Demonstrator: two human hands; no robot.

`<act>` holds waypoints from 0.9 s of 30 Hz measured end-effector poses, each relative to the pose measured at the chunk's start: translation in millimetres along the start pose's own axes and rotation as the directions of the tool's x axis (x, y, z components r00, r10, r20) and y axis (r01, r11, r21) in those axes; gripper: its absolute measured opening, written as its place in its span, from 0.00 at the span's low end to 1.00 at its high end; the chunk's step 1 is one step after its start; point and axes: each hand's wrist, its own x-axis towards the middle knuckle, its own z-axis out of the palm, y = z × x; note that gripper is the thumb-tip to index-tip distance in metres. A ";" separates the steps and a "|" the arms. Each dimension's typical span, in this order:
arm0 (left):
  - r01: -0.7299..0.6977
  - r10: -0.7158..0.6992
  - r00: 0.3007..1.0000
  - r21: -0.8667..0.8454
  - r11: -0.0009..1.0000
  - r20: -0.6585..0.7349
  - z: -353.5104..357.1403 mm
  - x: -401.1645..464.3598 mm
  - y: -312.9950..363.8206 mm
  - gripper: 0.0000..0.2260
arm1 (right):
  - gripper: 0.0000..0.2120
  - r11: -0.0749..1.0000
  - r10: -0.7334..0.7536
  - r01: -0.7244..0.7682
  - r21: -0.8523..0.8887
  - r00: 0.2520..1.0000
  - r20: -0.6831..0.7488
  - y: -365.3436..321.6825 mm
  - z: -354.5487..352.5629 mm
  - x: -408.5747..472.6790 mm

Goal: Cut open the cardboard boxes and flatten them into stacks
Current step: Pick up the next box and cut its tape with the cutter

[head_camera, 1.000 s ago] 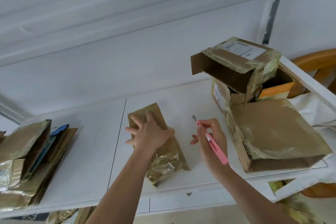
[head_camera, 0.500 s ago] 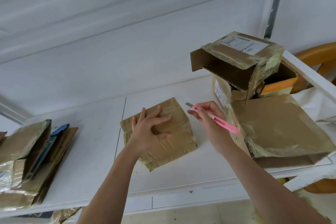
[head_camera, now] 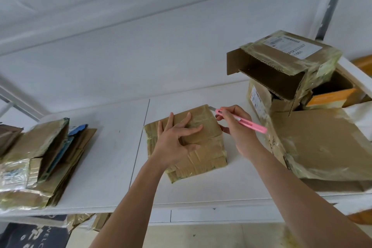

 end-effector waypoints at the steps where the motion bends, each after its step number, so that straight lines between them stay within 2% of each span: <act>1: -0.001 0.001 1.000 0.000 1.000 -0.003 0.1 0.2 -0.4 0.27 | 0.09 1.000 0.006 -0.006 -0.007 1.000 0.001 -0.1 1.0 0.8; 5: -0.005 0.005 1.000 -0.007 1.000 0.002 0.2 0.6 -1.3 0.26 | 0.09 1.000 0.022 -0.022 -0.018 1.000 0.007 -2.4 -0.6 4.4; 14: 0.000 0.002 0.999 -0.027 1.000 0.044 -1.5 1.1 -5.0 0.24 | 0.06 0.993 0.014 0.003 -0.117 0.990 0.139 -9.7 -17.0 -3.4; 27: -0.010 0.012 0.998 -0.043 0.999 0.059 -3.9 -11.1 -9.6 0.26 | 0.08 0.968 -0.133 0.159 -0.193 0.981 0.140 4.6 -26.0 -38.1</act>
